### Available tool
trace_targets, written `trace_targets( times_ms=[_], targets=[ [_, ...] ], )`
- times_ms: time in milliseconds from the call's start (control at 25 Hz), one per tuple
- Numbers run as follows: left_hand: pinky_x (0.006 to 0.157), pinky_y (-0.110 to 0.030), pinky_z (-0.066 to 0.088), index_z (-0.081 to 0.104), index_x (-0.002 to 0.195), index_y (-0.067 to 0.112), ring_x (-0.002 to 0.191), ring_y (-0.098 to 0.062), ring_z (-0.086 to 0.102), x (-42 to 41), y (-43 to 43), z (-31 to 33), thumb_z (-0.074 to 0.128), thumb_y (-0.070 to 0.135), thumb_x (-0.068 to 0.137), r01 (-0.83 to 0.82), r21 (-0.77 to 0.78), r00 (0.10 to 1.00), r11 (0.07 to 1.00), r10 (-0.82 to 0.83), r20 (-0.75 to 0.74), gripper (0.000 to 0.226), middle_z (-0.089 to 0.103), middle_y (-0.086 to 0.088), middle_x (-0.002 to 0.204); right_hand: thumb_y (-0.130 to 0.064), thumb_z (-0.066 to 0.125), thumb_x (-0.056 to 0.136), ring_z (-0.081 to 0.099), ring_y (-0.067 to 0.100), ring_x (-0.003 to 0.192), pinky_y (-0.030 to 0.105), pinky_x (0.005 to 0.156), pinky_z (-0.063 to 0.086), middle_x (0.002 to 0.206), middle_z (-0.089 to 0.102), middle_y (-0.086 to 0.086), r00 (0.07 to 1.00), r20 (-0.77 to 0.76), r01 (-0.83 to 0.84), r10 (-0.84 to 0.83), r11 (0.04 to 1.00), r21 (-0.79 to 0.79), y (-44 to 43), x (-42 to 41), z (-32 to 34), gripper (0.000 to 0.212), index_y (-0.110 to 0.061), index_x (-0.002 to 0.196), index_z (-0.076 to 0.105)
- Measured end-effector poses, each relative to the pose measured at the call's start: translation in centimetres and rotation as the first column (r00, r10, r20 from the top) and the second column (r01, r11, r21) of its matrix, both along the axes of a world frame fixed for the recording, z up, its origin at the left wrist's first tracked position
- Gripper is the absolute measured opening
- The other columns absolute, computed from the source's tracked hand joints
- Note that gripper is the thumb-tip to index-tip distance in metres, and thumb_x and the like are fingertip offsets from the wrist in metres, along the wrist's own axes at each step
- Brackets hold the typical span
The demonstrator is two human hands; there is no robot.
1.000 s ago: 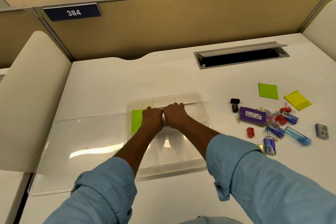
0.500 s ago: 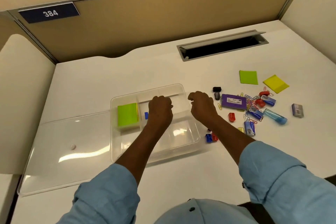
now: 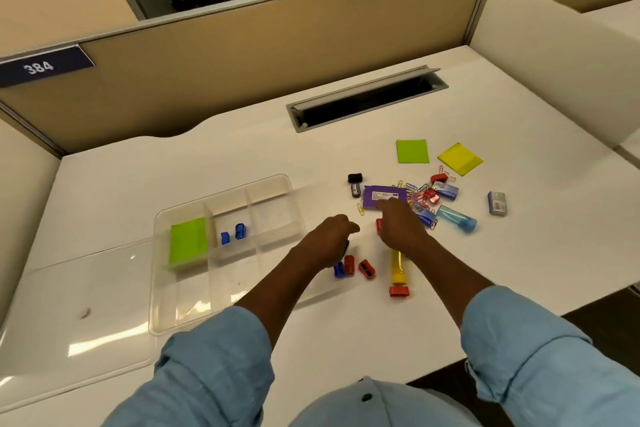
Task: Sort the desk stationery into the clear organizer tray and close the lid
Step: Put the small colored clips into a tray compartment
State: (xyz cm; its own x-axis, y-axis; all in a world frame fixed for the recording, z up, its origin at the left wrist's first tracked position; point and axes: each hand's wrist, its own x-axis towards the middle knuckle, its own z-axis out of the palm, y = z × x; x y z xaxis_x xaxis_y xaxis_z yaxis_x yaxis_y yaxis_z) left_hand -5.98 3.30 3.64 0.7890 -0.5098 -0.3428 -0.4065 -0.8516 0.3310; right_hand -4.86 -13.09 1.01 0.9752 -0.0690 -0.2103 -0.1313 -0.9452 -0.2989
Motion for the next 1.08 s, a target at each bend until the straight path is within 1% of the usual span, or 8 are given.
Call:
trace_targets(
  times_ms=[120,280,400,560,760,880,1000,1080],
  targets=[
    [0.096,-0.033,0.045,0.047,0.134,0.014,0.116,-0.025,0.05,0.3,-1.0,-0.7,0.061,-0.006,0.08,-0.017,0.086,0.999,0.996,0.019,-0.029,0.059,0.049,-0.011,0.127,-0.01,0.065,0.085,0.049,0.029,0.125,0.036,0.101,0.044,0.137,0.051,0.011,0.995,-0.043,-0.092,0.091,0.995,-0.026,-0.9,0.1,-0.5,0.054,-0.014,0.135,0.047],
    [0.091,-0.032,0.046,0.051,0.129,0.011,0.11,-0.026,0.052,0.3,-1.3,-1.4,0.06,-0.004,0.082,-0.041,0.155,0.998,0.987,0.048,-0.043,0.051,0.051,-0.012,0.122,-0.01,0.062,0.087,0.046,0.028,0.128,0.037,0.104,0.041,0.14,0.047,0.01,0.979,-0.046,-0.2,0.198,0.979,-0.045,-1.6,0.3,-0.9,0.056,-0.017,0.139,0.042],
    [0.087,-0.032,0.047,0.055,0.123,0.01,0.104,-0.025,0.053,0.3,-1.8,-1.6,0.061,0.002,0.083,-0.056,0.199,0.997,0.978,0.064,-0.037,0.041,0.052,-0.012,0.119,-0.012,0.065,0.085,0.049,0.028,0.124,0.038,0.101,0.045,0.136,0.049,0.01,0.962,-0.063,-0.271,0.267,0.959,-0.083,-1.9,0.3,-1.1,0.056,-0.017,0.137,0.044],
    [0.089,-0.028,0.044,0.055,0.124,0.009,0.107,-0.024,0.051,0.4,-2.4,-1.6,0.061,0.005,0.083,-0.14,0.202,0.988,0.969,0.149,-0.03,0.041,0.052,-0.012,0.119,-0.009,0.06,0.087,0.055,0.027,0.114,0.038,0.094,0.049,0.126,0.055,0.011,0.942,-0.039,-0.336,0.334,0.939,-0.078,-2.3,0.4,-1.8,0.043,-0.015,0.128,0.05],
    [0.098,-0.03,0.042,0.05,0.13,0.009,0.116,-0.025,0.05,0.2,-3.0,-0.8,0.065,0.008,0.083,-0.356,0.063,0.933,0.932,0.358,-0.03,0.05,0.05,-0.01,0.126,-0.01,0.063,0.085,0.057,0.024,0.11,0.032,0.092,0.048,0.123,0.058,0.009,0.96,-0.006,-0.281,0.281,0.96,0.022,-2.0,0.9,-2.1,0.043,-0.013,0.126,0.052],
    [0.095,-0.031,0.044,0.053,0.125,0.007,0.11,-0.025,0.053,0.2,-2.4,0.5,0.068,0.013,0.083,-0.449,-0.058,0.892,0.891,0.451,0.029,0.045,0.054,-0.011,0.121,-0.009,0.065,0.081,0.055,0.027,0.11,0.036,0.091,0.05,0.123,0.053,0.013,0.962,0.026,-0.274,0.273,0.96,0.063,-0.8,1.6,-1.2,0.043,-0.011,0.122,0.051],
    [0.092,-0.032,0.047,0.057,0.116,0.004,0.105,-0.026,0.056,0.5,-0.2,2.0,0.067,0.01,0.082,-0.513,-0.156,0.841,0.844,0.531,0.106,0.036,0.058,-0.013,0.113,-0.007,0.064,0.081,0.054,0.026,0.103,0.034,0.083,0.049,0.119,0.052,0.013,0.955,0.085,-0.295,0.286,0.945,0.14,1.7,2.3,0.0,0.028,-0.008,0.108,0.054],
    [0.089,-0.032,0.047,0.058,0.11,0.003,0.101,-0.026,0.057,0.8,2.0,2.8,0.068,0.009,0.08,-0.581,-0.209,0.777,0.787,0.612,0.145,0.033,0.06,-0.014,0.109,-0.007,0.061,0.083,0.055,0.025,0.098,0.032,0.078,0.048,0.114,0.052,0.012,0.947,0.109,-0.319,0.303,0.927,0.196,3.8,2.6,0.8,0.019,-0.007,0.101,0.055]
  ],
)
